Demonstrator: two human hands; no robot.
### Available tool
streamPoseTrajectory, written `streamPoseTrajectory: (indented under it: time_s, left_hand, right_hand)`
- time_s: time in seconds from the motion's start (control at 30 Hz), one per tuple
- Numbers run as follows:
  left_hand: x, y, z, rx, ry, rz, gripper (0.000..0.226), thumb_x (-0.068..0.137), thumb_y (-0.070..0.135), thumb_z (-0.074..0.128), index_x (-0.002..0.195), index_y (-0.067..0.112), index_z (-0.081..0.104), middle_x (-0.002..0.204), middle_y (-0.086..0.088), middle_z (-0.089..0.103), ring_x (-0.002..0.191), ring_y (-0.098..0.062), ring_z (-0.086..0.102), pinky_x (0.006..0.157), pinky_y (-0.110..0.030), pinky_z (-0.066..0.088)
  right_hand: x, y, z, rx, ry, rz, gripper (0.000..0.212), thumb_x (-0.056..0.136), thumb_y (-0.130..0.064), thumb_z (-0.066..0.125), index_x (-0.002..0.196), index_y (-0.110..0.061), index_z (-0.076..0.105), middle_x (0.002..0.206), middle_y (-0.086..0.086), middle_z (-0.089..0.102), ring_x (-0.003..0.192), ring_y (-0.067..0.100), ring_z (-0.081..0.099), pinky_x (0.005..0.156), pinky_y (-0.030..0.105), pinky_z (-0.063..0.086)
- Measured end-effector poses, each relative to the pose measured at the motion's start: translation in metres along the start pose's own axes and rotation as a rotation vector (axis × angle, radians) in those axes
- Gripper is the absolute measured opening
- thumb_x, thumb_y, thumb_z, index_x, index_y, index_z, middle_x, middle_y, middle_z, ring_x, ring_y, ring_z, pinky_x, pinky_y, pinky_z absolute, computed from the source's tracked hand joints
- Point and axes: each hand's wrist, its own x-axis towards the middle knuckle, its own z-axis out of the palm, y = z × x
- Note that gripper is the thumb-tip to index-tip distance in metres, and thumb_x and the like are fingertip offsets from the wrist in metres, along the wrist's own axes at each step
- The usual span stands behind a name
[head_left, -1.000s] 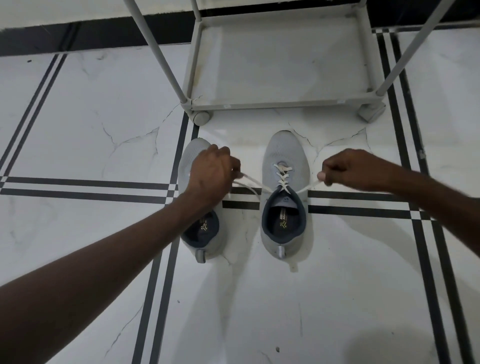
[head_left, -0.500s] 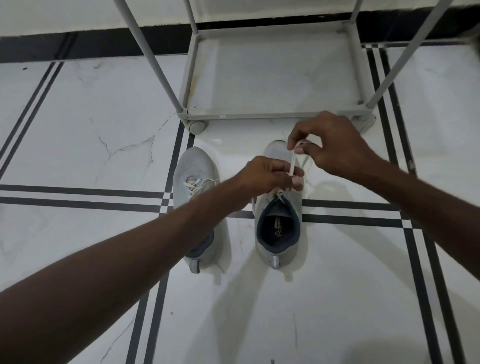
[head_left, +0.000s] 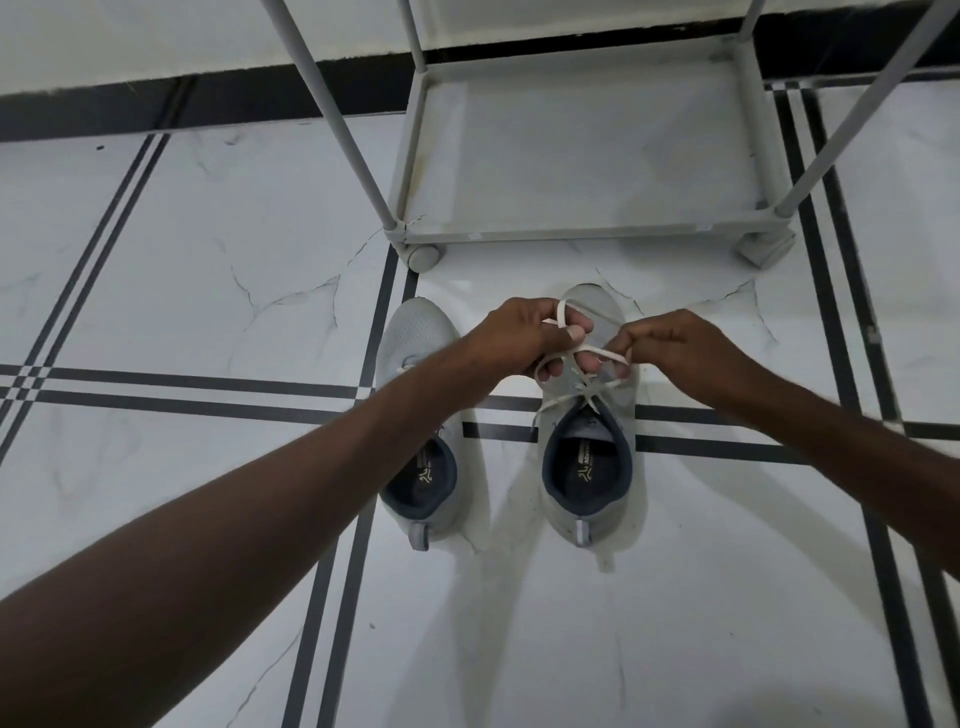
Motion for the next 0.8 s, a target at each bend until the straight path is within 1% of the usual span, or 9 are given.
streamPoseTrajectory:
  time_s: [0.07, 0.13, 0.23, 0.3, 0.37, 0.47, 0.63, 0.73, 0.8]
  left_hand:
    - [-0.003, 0.001, -0.002, -0.011, -0.025, 0.018, 0.028, 0.095, 0.01, 0.06, 0.118, -0.007, 0.059, 0.093, -0.02, 0.073, 0.059, -0.015, 0.057, 0.056, -0.024, 0.049]
    - [-0.005, 0.003, -0.006, 0.025, -0.053, 0.058, 0.026, 0.091, 0.004, 0.066, 0.115, -0.005, 0.062, 0.091, -0.02, 0.074, 0.068, -0.022, 0.066, 0.062, -0.025, 0.056]
    - [-0.002, 0.005, -0.011, 0.41, 0.018, 0.206, 0.028, 0.08, 0.002, 0.075, 0.107, 0.007, 0.07, 0.087, -0.008, 0.078, 0.084, -0.016, 0.075, 0.081, -0.027, 0.06]
    - [0.001, 0.002, -0.003, 0.699, 0.118, 0.365, 0.024, 0.08, 0.006, 0.074, 0.102, 0.014, 0.072, 0.083, 0.003, 0.078, 0.077, -0.01, 0.074, 0.076, -0.031, 0.059]
    - [0.004, -0.008, 0.009, 0.928, 0.221, 0.532, 0.02, 0.082, 0.007, 0.066, 0.1, 0.016, 0.07, 0.081, 0.004, 0.075, 0.072, -0.016, 0.07, 0.065, -0.036, 0.056]
    - [0.007, -0.022, 0.021, 1.2, 0.332, 0.737, 0.027, 0.082, 0.002, 0.059, 0.104, 0.016, 0.066, 0.088, -0.002, 0.068, 0.074, -0.022, 0.062, 0.057, -0.035, 0.048]
    - [0.002, -0.024, 0.033, 1.21, 0.401, 0.872, 0.026, 0.083, 0.004, 0.061, 0.108, 0.012, 0.065, 0.095, -0.005, 0.063, 0.075, -0.021, 0.057, 0.058, -0.031, 0.042]
    - [0.0, -0.021, 0.034, 1.131, 0.428, 0.837, 0.023, 0.087, 0.011, 0.055, 0.108, 0.012, 0.066, 0.094, -0.003, 0.065, 0.073, -0.018, 0.059, 0.056, -0.025, 0.041]
    - [-0.002, -0.017, 0.028, 0.88, 0.493, 0.684, 0.018, 0.087, 0.014, 0.059, 0.103, 0.014, 0.068, 0.087, 0.001, 0.068, 0.07, -0.014, 0.061, 0.058, -0.028, 0.049]
  right_hand:
    - [-0.005, -0.011, -0.01, 0.02, -0.03, -0.016, 0.031, 0.083, -0.02, 0.048, 0.067, -0.005, 0.07, 0.068, 0.018, 0.068, 0.068, 0.036, 0.061, 0.075, 0.046, 0.05]
    - [-0.008, -0.021, -0.017, 0.101, -0.207, 0.064, 0.03, 0.088, -0.008, 0.048, 0.068, 0.0, 0.069, 0.061, 0.022, 0.062, 0.055, 0.03, 0.058, 0.064, 0.041, 0.052]
    - [-0.011, -0.027, -0.016, -0.058, -0.478, 0.215, 0.026, 0.092, -0.002, 0.05, 0.082, -0.001, 0.074, 0.064, 0.022, 0.069, 0.054, 0.034, 0.067, 0.059, 0.04, 0.059]
    - [-0.014, -0.027, -0.005, -0.147, -0.384, 0.236, 0.02, 0.092, -0.005, 0.056, 0.084, -0.002, 0.074, 0.064, 0.02, 0.072, 0.055, 0.035, 0.071, 0.059, 0.04, 0.061]
    - [-0.011, -0.022, 0.006, -0.203, -0.137, 0.168, 0.014, 0.09, -0.01, 0.062, 0.082, -0.006, 0.073, 0.065, 0.012, 0.074, 0.055, 0.029, 0.072, 0.063, 0.039, 0.062]
    - [0.003, -0.01, 0.014, -0.192, 0.022, 0.077, 0.018, 0.091, -0.005, 0.058, 0.091, -0.012, 0.075, 0.083, 0.007, 0.076, 0.076, 0.023, 0.074, 0.082, 0.044, 0.059]
    - [0.011, -0.009, 0.018, 0.398, -0.174, 0.269, 0.015, 0.09, -0.006, 0.062, 0.096, 0.004, 0.071, 0.092, 0.016, 0.074, 0.091, 0.029, 0.07, 0.094, 0.046, 0.055]
    - [0.014, -0.006, 0.015, 0.458, -0.08, 0.284, 0.021, 0.086, -0.005, 0.063, 0.099, 0.012, 0.067, 0.096, 0.027, 0.071, 0.088, 0.033, 0.07, 0.084, 0.041, 0.059]
    - [0.016, -0.001, 0.009, 0.392, 0.101, 0.28, 0.014, 0.082, -0.002, 0.058, 0.08, 0.008, 0.066, 0.081, 0.024, 0.069, 0.077, 0.033, 0.069, 0.071, 0.036, 0.06]
